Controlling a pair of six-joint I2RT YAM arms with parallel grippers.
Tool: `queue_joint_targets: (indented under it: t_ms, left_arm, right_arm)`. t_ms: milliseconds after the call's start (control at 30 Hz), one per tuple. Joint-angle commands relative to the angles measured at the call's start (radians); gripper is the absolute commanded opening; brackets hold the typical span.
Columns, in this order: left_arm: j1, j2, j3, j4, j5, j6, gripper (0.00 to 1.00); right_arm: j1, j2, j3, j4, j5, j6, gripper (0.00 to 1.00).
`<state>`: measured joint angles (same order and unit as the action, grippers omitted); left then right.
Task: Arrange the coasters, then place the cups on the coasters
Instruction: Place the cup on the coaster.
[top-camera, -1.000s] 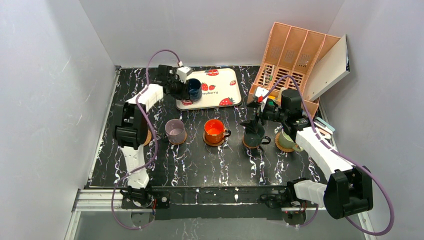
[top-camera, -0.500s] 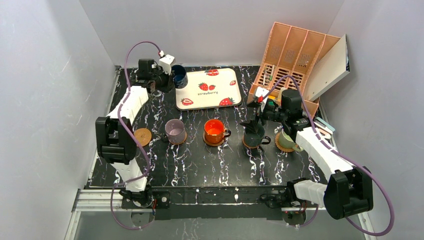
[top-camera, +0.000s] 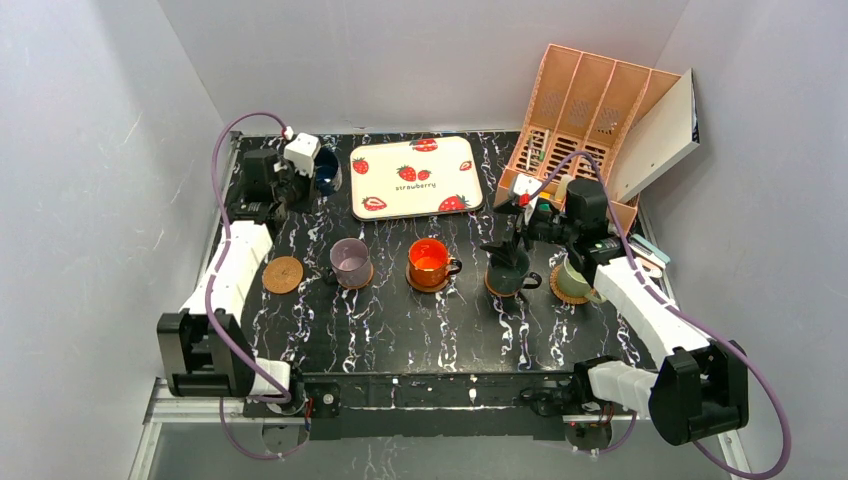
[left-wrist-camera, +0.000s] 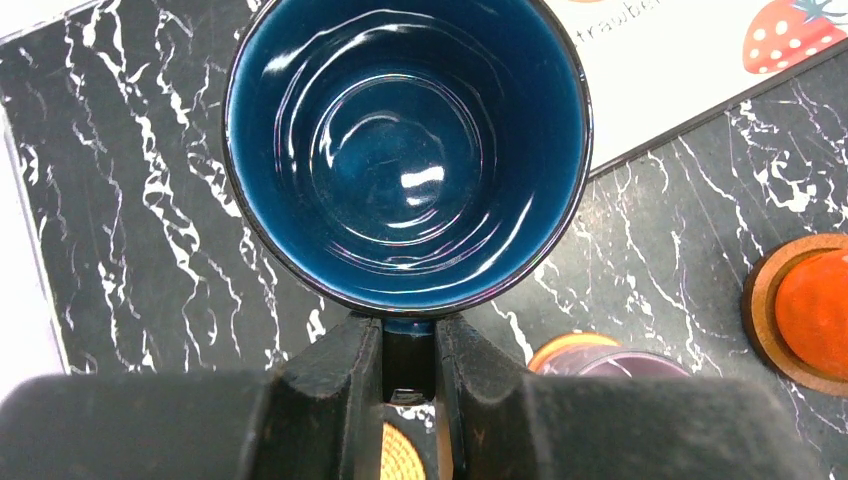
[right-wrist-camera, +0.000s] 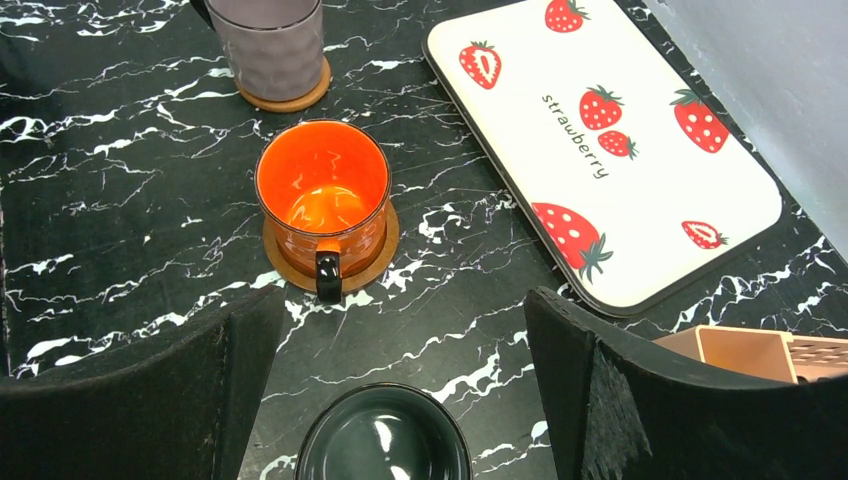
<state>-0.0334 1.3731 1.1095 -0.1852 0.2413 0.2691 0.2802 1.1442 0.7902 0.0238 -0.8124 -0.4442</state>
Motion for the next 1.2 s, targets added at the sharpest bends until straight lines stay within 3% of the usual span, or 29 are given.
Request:
queue_joint_targets:
  t_ms: [0, 233, 833, 1167]
  left_arm:
    - [0.016, -0.115, -0.054, 0.035, -0.018, 0.007, 0.00]
    - [0.103, -0.222, -0.158, -0.042, 0.064, 0.039, 0.00]
    - [0.351, -0.278, -0.178, -0.319, 0.282, 0.333, 0.00]
    - [0.367, -0.291, -0.201, -0.377, 0.280, 0.442, 0.00]
  right_arm:
    - [-0.010, -0.037, 0.006, 0.010, -0.023, 0.005, 0.99]
    - [-0.013, -0.037, 0.004, 0.013, -0.030, 0.009, 0.99]
    - [-0.019, -0.027, 0.003, 0.016, -0.028, 0.012, 0.99]
    - [-0.020, -0.038, 0.003, 0.015, -0.032, 0.013, 0.99]
